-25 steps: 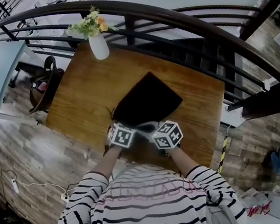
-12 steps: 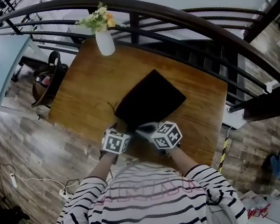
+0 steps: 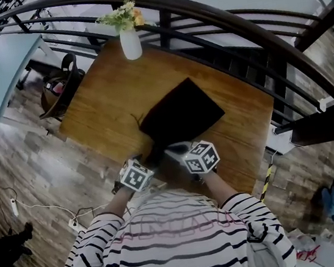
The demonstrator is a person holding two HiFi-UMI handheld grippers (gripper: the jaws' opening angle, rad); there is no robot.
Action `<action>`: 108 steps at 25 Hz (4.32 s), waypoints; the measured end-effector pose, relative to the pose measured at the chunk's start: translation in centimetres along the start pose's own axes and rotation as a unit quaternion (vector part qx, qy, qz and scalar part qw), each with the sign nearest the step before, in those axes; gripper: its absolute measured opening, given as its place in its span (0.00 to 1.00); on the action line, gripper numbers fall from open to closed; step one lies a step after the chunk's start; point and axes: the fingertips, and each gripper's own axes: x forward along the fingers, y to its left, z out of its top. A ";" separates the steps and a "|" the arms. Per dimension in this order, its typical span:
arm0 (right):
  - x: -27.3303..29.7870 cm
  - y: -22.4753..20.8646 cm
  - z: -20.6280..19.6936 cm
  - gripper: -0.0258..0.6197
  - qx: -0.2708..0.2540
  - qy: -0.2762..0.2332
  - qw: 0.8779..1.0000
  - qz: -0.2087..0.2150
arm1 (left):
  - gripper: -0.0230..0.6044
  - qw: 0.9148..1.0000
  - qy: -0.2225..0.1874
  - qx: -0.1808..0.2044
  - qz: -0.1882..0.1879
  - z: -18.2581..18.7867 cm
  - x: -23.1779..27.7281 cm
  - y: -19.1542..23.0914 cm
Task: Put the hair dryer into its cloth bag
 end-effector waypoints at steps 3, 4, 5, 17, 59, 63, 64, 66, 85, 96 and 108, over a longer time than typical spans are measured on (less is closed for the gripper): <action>-0.1 0.4 -0.1 0.06 0.000 0.000 1.000 0.000 | 0.56 1.000 0.007 0.001 0.005 -0.7 0.8 -0.3; -0.1 0.4 -0.1 0.06 0.000 0.000 1.000 0.000 | 0.54 1.000 0.007 -0.002 0.005 -0.7 1.1 -0.2; -0.1 0.4 0.0 0.06 0.000 0.001 1.000 0.001 | 0.50 1.000 0.007 -0.004 0.004 -0.5 1.4 -0.1; -0.1 1.3 -0.3 0.06 -0.014 0.006 1.000 0.015 | 0.41 0.999 0.014 -0.034 -0.026 1.0 2.2 -0.4; -1.9 2.9 1.7 0.24 -0.066 -0.066 0.978 -0.186 | 0.49 0.979 -0.157 -0.087 0.096 1.8 -6.8 5.0; -2.5 4.9 2.3 0.11 -0.062 -0.098 0.973 -0.202 | 0.43 0.972 -0.191 -0.083 0.111 0.7 -10.3 5.1; -2.8 5.4 2.3 0.09 -0.063 -0.105 0.971 -0.205 | 0.42 0.970 -0.199 -0.082 0.115 0.5 -11.1 5.0; -3.3 6.1 2.4 0.05 -0.065 -0.118 0.968 -0.210 | 0.39 0.966 -0.213 -0.081 0.122 0.0 -12.4 4.8; -3.8 11.2 3.1 0.04 -0.086 -0.145 0.961 -0.218 | 0.05 0.947 -0.272 -0.104 0.133 -5.2 -18.5 3.3; -4.7 15.4 0.0 0.04 -0.111 -0.147 0.960 -0.211 | 0.04 0.933 -0.295 -0.131 0.160 -9.5 -20.3 0.5; -3.2 15.8 0.4 0.04 -0.126 -0.139 0.961 -0.202 | 0.04 0.933 -0.297 -0.137 0.153 -10.4 -20.4 0.3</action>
